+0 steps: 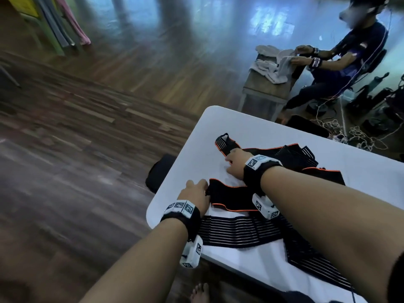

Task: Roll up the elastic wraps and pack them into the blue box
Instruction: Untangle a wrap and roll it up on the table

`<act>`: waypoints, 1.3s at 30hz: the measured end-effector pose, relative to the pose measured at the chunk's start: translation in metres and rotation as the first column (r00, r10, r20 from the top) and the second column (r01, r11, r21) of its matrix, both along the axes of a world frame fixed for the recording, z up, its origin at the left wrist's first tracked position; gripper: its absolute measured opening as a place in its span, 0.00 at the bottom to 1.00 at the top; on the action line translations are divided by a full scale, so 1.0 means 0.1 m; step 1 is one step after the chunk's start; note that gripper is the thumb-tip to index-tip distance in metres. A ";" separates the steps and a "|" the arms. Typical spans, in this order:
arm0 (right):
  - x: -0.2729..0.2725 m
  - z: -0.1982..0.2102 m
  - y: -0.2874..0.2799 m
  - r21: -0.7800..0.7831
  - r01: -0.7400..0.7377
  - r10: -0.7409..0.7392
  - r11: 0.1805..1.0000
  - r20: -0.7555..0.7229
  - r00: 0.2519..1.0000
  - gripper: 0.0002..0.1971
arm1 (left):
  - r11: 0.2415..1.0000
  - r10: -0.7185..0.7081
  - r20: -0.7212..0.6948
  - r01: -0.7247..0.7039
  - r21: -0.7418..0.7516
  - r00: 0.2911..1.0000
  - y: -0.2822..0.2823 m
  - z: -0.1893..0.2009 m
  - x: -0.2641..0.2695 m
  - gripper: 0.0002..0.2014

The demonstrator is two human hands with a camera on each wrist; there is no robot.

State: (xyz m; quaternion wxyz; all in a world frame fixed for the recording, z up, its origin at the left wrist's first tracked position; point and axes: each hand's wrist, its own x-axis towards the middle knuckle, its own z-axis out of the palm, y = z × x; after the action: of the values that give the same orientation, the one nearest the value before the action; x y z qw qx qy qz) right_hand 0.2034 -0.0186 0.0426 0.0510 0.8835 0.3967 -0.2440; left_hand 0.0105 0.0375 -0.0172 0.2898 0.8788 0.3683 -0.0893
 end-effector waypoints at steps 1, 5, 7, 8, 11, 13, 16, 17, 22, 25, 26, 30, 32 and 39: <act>0.00 -0.06 0.04 -0.017 0.003 -0.003 1.000 0.013 1.000 0.25 | 1.000 -0.001 -0.001 0.001 -0.003 1.000 0.00 0.01 -0.01 0.09; -0.01 -0.10 0.15 -0.019 0.031 -0.029 0.999 0.086 0.996 0.14 | 1.000 0.008 0.042 -0.007 -0.015 0.999 0.02 0.02 -0.05 0.10; 0.04 -0.07 0.13 -0.026 0.017 -0.014 1.000 0.103 0.995 0.14 | 0.998 0.024 0.105 -0.017 -0.068 0.994 0.03 0.05 -0.05 0.09; 0.07 -0.06 0.10 -0.014 0.018 -0.016 1.000 0.115 0.993 0.14 | 0.993 0.059 0.153 -0.042 -0.113 0.986 0.03 0.08 -0.06 0.08; 0.14 -0.08 0.00 -0.050 0.021 -0.016 0.999 0.094 0.995 0.10 | 0.959 0.218 0.280 -0.152 -0.241 0.935 0.01 0.16 -0.07 0.12; 0.18 -0.12 -0.04 -0.087 0.023 -0.018 0.996 0.061 0.998 0.04 | 0.939 0.281 0.342 -0.184 -0.291 0.897 -0.01 0.23 -0.05 0.14; 0.24 -0.23 -0.10 -0.052 0.060 -0.060 0.997 0.012 0.998 0.08 | 0.900 0.372 0.434 -0.203 -0.386 0.821 -0.02 0.29 0.00 0.14; 0.24 -0.23 -0.13 -0.037 0.066 -0.066 0.997 0.006 0.998 0.09 | 0.883 0.404 0.455 -0.208 -0.421 0.793 -0.02 0.31 0.01 0.12; 0.23 0.11 -0.27 0.164 0.141 -0.142 0.976 -0.004 0.990 0.07 | 0.829 0.483 0.519 -0.179 -0.529 0.705 0.00 0.51 0.07 0.08; 0.39 0.42 -0.38 0.341 0.235 -0.246 0.910 -0.011 0.969 0.06 | 0.801 0.515 0.549 -0.142 -0.582 0.658 0.01 0.76 0.21 0.10; 0.47 0.52 -0.44 0.387 0.260 -0.275 0.885 -0.018 0.961 0.05 | 0.795 0.516 0.559 -0.121 -0.594 0.649 0.00 0.86 0.28 0.10; 0.77 1.04 -0.81 0.529 0.329 -0.348 0.783 -0.067 0.935 0.05 | 0.831 0.439 0.641 -0.013 -0.556 0.630 -0.09 1.36 0.61 0.06; 0.91 1.30 -1.04 0.597 0.364 -0.377 0.715 -0.109 0.920 0.03 | 0.865 0.382 0.696 0.031 -0.501 0.608 -0.18 1.65 0.81 0.09; 1.22 2.22 -1.80 0.823 0.325 -0.388 0.465 -0.140 0.911 0.02 | 0.915 0.221 0.792 0.160 -0.371 0.568 -0.56 2.67 1.50 0.11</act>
State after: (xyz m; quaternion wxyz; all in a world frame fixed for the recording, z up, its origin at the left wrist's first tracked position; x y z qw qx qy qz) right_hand 0.3249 -0.1982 0.2642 -0.4120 0.8706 0.2688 -0.0023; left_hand 0.1601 -0.0184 0.2493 0.6029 0.7323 0.1799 0.2604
